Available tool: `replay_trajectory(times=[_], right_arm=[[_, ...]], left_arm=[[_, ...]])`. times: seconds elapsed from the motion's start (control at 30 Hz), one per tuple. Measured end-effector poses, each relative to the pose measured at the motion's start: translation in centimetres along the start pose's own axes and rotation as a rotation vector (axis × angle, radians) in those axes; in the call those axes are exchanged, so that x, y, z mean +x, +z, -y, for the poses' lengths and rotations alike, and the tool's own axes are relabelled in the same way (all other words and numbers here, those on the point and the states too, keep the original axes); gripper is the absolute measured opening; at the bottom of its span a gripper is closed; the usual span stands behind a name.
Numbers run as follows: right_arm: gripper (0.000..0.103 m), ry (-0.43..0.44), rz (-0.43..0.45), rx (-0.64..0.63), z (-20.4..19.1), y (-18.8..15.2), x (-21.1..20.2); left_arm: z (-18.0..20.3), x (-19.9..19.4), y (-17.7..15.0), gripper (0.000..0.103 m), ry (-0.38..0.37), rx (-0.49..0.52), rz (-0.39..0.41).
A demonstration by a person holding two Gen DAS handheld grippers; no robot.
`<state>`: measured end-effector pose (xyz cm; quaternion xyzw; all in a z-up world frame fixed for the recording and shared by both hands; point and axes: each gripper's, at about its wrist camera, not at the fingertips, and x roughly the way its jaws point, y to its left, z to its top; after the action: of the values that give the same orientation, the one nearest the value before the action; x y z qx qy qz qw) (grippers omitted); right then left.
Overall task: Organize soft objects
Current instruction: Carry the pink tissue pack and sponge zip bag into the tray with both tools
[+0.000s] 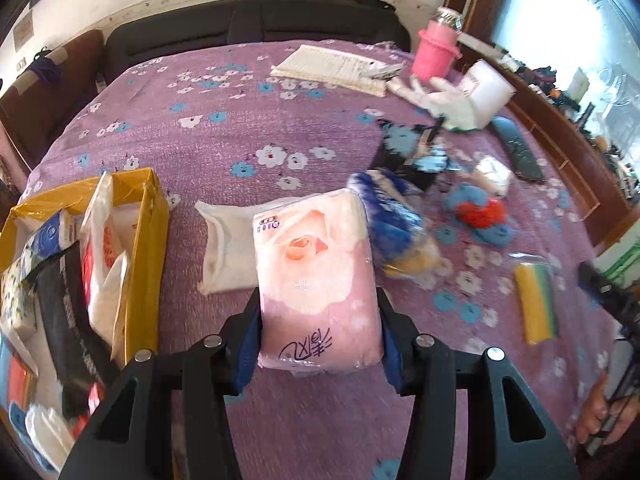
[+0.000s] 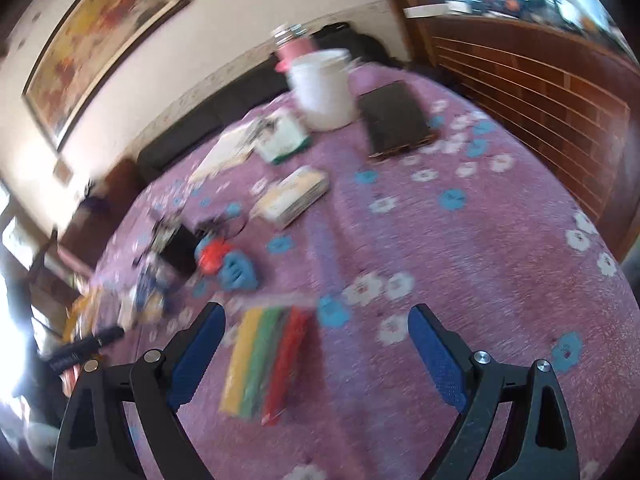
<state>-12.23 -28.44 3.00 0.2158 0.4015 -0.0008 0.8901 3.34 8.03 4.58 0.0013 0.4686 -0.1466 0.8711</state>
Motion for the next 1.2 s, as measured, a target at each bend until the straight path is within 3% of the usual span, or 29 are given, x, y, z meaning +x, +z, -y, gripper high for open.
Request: replay_trajectory(times=[0.13,0.33,0.4,0.47,0.63,0.8,0.93,1.2], right_arm=[[0.095,-0.024,-0.075,-0.121,-3.7,-1.0,1.7],[0.092,-0.158,-0.127,-0.256,-6.7,-1.9,4.0],[0.076,-0.203,-0.144,-0.283,-6.8,-2.3,4.5],[0.052,-0.239,-0.138,-0.297,-6.7,-2.6,4.3],[0.046,-0.222,-0.137,-0.285,-6.6,-2.8,3.2],[0.046,-0.176,-0.095,-0.3,-8.3,-2.9,1.0],[0.046,-0.083,-0.054,-0.361,-11.7,-3.2,-1.0],[0.046,0.083,-0.083,-0.488,-20.7,-5.3,-1.3]], left_arm=[[0.5,-2.4,-1.3,0.049,-0.051,-0.01,0.033],[-0.4,-5.7,-3.3,0.05,-0.098,-0.053,0.071],[-1.1,-6.7,-3.9,0.05,-0.096,-0.069,0.08],[-2.3,-7.8,-4.6,0.05,-0.091,-0.092,0.09],[-6.3,-10.4,-6.7,0.05,-0.064,-0.173,0.125],[-11.6,-12.7,-10.0,0.05,0.023,-0.299,0.162],[-15.6,-13.3,-12.8,0.05,0.124,-0.396,0.152],[-20.5,-13.5,-15.5,0.05,0.184,-0.501,0.128]])
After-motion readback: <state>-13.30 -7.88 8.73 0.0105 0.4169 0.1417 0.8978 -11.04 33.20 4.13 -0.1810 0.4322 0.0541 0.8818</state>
